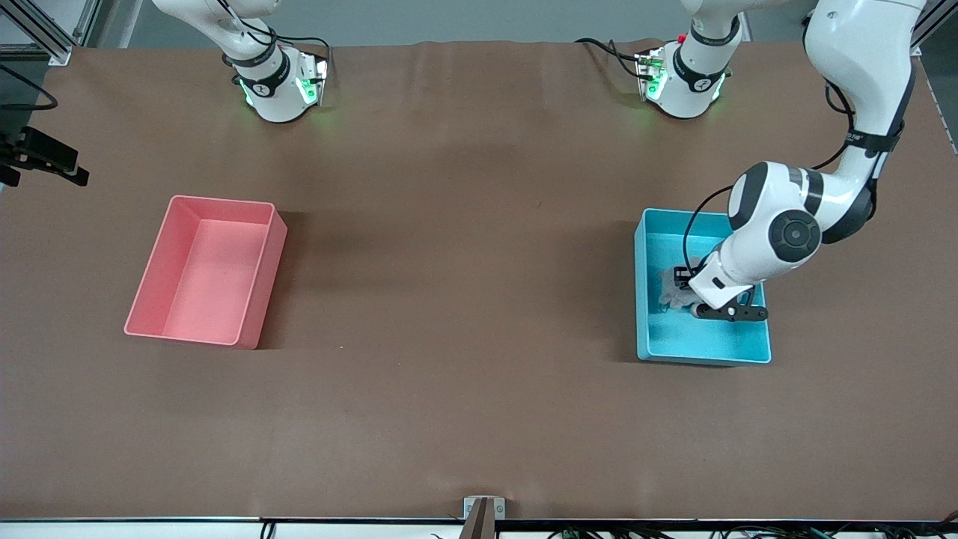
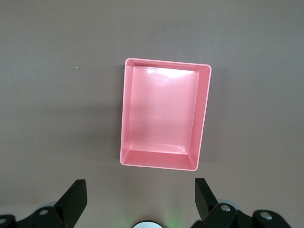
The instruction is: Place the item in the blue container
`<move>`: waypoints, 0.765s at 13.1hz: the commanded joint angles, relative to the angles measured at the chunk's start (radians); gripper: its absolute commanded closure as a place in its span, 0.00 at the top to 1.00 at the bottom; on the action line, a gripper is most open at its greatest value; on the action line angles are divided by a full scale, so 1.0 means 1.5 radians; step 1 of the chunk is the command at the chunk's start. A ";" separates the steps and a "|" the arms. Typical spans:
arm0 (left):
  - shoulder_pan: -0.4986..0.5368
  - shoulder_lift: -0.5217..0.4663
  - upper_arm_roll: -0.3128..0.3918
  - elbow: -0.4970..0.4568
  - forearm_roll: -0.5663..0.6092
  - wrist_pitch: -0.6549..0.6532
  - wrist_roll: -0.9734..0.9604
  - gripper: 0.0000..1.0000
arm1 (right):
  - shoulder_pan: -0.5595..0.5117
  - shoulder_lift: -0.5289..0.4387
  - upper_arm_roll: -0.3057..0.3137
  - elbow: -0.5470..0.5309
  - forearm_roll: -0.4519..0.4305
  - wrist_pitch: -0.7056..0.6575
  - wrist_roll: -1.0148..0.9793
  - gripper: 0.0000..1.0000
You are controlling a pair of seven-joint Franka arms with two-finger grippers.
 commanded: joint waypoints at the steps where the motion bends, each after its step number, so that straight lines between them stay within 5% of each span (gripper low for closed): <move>1: 0.026 -0.090 -0.006 0.015 -0.001 -0.061 0.066 1.00 | -0.001 -0.030 0.006 -0.019 0.005 -0.015 0.011 1.00; 5: 0.086 -0.176 -0.005 0.095 -0.083 -0.227 0.134 1.00 | -0.002 -0.052 0.006 -0.029 0.005 -0.026 0.010 1.00; 10: 0.120 -0.182 0.006 0.284 -0.098 -0.455 0.123 1.00 | -0.001 -0.087 0.006 -0.052 0.004 -0.039 0.007 1.00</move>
